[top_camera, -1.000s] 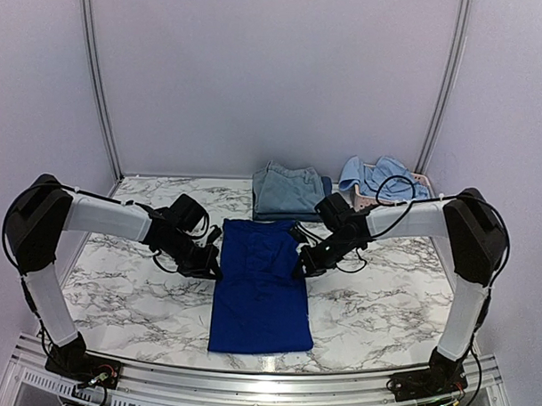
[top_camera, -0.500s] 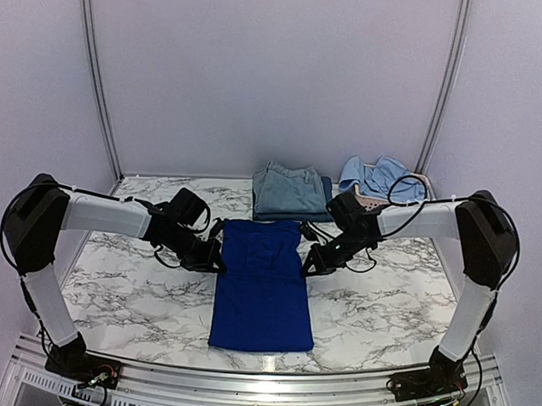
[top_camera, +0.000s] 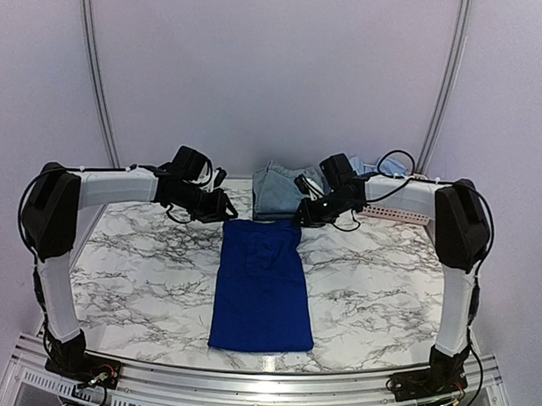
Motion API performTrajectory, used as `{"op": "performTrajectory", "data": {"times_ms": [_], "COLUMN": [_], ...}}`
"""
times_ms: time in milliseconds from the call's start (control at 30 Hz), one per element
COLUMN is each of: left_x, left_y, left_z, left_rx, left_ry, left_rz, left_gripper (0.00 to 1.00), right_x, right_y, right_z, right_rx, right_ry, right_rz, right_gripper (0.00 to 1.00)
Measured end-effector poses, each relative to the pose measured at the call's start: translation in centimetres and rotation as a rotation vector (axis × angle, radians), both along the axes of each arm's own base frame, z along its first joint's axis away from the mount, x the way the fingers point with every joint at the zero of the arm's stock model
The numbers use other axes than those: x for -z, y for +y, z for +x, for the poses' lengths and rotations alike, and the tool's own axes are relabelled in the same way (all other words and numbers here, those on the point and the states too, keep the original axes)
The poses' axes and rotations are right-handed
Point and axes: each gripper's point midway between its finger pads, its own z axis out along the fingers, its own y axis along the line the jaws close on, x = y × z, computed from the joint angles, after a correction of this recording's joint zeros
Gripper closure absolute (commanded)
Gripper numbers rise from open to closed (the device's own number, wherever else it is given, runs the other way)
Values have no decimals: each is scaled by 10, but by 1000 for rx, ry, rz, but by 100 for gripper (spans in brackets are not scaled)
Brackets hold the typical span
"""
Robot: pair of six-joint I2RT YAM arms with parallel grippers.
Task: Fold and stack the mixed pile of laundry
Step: Smooth out the 2/3-rectangle-folded T-shirt at the center of the board, then pick up the 2/3-rectangle-folded T-shirt from the center of the board.
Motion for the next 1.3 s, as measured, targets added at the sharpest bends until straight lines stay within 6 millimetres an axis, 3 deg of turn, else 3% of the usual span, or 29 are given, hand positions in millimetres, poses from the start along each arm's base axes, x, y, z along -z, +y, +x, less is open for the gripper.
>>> {"op": "performTrajectory", "data": {"times_ms": [100, 300, 500, 567, 667, 733, 767, 833, 867, 933, 1033, 1133, 1200, 1233, 1300], "left_x": [9, 58, 90, 97, 95, 85, 79, 60, 45, 6, -75, -138, -156, -157, -137], "left_y": [-14, -22, -3, 6, 10, 13, 14, 20, 24, 34, 59, 84, 96, 100, 98], "left_z": [17, 25, 33, 42, 56, 63, 66, 66, 65, 60, 43, 21, 7, -1, -25], "left_rx": [9, 1, -61, -87, -98, -106, -106, -113, -119, -137, -206, -271, -280, -281, -259], "left_ry": [6, 94, 138, 146, 128, 98, 78, 37, 4, -74, -219, -296, -294, -280, -212], "left_rz": [-12, 17, 92, 112, 119, 128, 134, 153, 162, 172, 146, 49, -19, -45, -64], "left_gripper": [77, 83, 85, 74, 43, 13, 3, 1, 1, 1, 1, 1, 1, 1, 3], "right_x": [20, 81, 84, 83, 77, 68, 61, 42, 25, -18, -96, -161, -172, -166, -134], "right_y": [7, 1, -5, -8, -13, -15, -17, -20, -23, -33, -48, -60, -62, -62, -65], "right_z": [15, 16, 48, 57, 63, 64, 63, 60, 58, 45, 30, 15, 2, -10, -44], "right_rx": [5, 11, 50, 60, 67, 72, 75, 80, 91, 118, 178, 203, 185, 170, 138], "right_ry": [14, 107, 39, 19, 0, -10, -14, -36, -63, -120, -240, -327, -320, -288, -175], "right_rz": [-18, -95, -162, -188, -211, -215, -216, -210, -200, -178, -108, -19, 27, 46, 66], "right_gripper": [87, 92, 94, 90, 82, 76, 72, 59, 46, 5, 2, 2, 2, 3, 7]}}
